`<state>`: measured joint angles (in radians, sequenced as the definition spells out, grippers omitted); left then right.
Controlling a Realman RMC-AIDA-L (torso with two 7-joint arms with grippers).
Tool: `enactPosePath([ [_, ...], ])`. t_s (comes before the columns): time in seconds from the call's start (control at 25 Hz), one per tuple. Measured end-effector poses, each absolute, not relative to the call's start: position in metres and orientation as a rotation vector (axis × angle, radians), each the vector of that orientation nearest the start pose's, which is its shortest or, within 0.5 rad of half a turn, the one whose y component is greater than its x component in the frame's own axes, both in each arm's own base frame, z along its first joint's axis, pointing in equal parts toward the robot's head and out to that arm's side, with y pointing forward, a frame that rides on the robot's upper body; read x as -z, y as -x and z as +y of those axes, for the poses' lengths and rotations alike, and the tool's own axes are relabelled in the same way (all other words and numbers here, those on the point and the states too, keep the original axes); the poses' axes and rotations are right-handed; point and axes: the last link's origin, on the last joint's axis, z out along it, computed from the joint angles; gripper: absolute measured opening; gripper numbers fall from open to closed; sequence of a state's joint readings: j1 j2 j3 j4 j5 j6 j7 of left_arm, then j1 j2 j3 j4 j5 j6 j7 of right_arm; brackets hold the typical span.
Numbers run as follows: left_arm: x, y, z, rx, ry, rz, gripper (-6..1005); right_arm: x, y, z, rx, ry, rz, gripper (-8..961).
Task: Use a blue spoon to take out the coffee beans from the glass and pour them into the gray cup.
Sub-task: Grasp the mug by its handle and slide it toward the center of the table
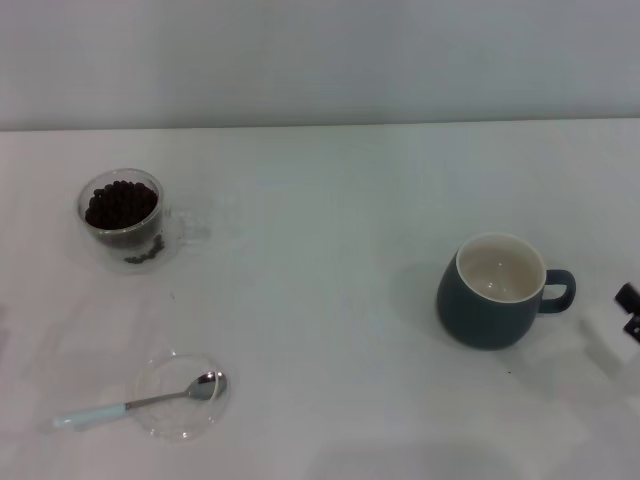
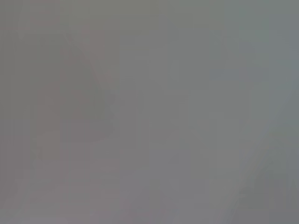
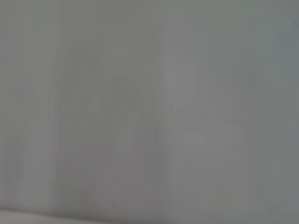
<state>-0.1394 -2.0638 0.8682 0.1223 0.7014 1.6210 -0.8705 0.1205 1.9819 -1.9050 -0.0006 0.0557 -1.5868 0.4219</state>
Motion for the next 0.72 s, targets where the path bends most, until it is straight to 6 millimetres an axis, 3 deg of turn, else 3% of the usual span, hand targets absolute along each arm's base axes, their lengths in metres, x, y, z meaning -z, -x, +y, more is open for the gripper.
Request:
enactPosePath([
  [0.24,-0.047,0.376,0.218,1.183,1.410,-0.780,637,0.001,-0.391,0.189,-0.696,1.847,0.600,870],
  [0.72,-0.048,0.376,0.221,1.179,1.405,-0.773,638,0.018,-0.394,0.222,-0.574,1.875,0.650,870],
])
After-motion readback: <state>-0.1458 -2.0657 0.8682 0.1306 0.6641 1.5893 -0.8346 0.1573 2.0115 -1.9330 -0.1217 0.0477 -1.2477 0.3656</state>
